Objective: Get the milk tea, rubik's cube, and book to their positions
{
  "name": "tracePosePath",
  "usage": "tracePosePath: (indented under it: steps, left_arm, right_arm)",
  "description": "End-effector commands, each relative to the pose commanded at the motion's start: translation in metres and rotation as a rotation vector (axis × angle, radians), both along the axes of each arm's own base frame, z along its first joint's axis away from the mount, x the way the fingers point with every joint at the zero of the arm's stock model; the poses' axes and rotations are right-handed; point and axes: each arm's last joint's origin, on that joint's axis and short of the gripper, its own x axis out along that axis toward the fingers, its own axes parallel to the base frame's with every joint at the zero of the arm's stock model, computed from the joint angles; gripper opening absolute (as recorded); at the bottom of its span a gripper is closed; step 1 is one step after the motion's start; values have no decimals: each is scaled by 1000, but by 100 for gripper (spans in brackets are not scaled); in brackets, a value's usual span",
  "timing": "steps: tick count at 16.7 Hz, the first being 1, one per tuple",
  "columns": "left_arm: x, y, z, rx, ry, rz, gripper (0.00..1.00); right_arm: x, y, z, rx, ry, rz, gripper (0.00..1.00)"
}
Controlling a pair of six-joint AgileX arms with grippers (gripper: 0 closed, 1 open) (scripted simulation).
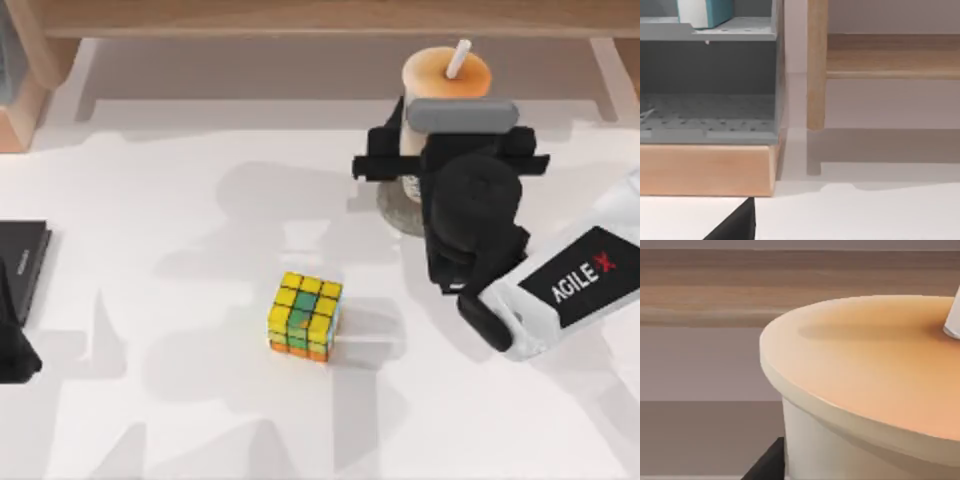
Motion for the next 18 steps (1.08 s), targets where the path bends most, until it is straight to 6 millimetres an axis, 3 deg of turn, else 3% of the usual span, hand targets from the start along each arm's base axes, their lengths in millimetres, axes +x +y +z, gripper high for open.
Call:
tracePosePath:
  steps: [2, 11, 18]
  left_arm:
    - [0, 0, 0, 0, 0, 0, 100]
    - [0, 0, 0, 0, 0, 0, 100]
    - [0, 0, 0, 0, 0, 0, 100]
  right_arm:
    - [0, 0, 0, 0, 0, 0, 100]
    - [-1, 0, 1, 0, -2, -1, 100]
    - [-30, 0, 0, 1, -1, -1, 100]
